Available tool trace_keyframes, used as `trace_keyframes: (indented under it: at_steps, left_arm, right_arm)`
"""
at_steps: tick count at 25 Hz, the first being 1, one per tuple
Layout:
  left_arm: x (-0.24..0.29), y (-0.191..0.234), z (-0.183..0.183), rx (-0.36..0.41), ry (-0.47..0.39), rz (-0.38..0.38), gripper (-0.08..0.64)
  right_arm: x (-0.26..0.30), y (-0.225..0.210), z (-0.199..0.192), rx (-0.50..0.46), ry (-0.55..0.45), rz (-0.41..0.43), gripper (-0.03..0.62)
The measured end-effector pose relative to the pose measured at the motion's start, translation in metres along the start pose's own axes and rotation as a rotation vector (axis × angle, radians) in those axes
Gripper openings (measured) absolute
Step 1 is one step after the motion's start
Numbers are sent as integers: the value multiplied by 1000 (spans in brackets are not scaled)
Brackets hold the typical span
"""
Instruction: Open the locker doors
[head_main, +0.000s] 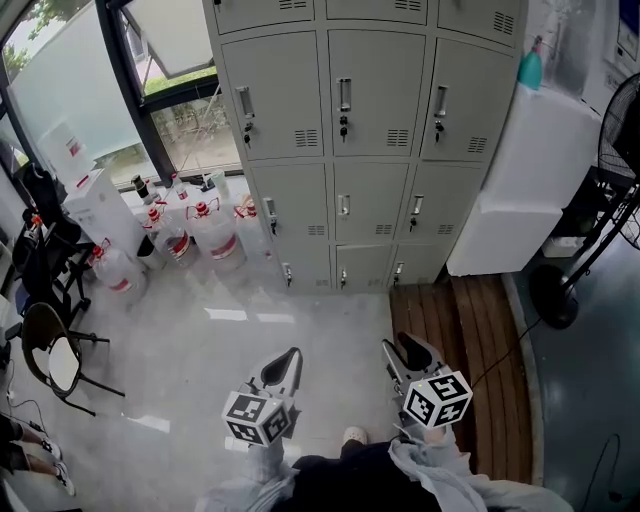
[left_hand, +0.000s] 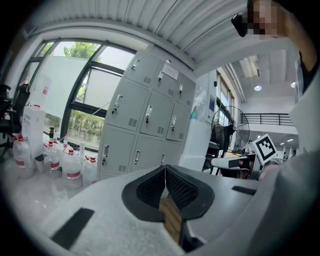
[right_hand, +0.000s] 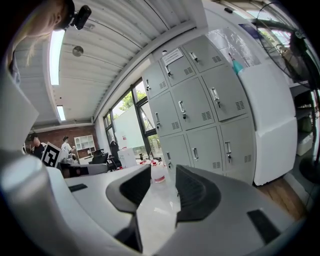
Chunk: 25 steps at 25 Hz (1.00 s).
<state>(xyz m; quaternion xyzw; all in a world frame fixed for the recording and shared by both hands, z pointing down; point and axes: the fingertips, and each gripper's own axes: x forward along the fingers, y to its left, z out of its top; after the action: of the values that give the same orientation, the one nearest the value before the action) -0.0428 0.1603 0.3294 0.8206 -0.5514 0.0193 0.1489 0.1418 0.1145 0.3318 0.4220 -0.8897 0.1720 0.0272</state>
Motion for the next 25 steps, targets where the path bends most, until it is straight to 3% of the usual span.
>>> trace_keyframes:
  at_steps: [8,20,25]
  left_arm:
    - [33,-1,13,1,-42,6,11]
    - [16,-4,-25,-51,42,52,11]
    - [29,-4,-23,-49,48,41,11]
  right_arm:
    - [21,-27,15,-27,-5,17,137]
    - [15,-19,-24,21,79,58,137]
    - [20,-30,-22,23,82,46,137]
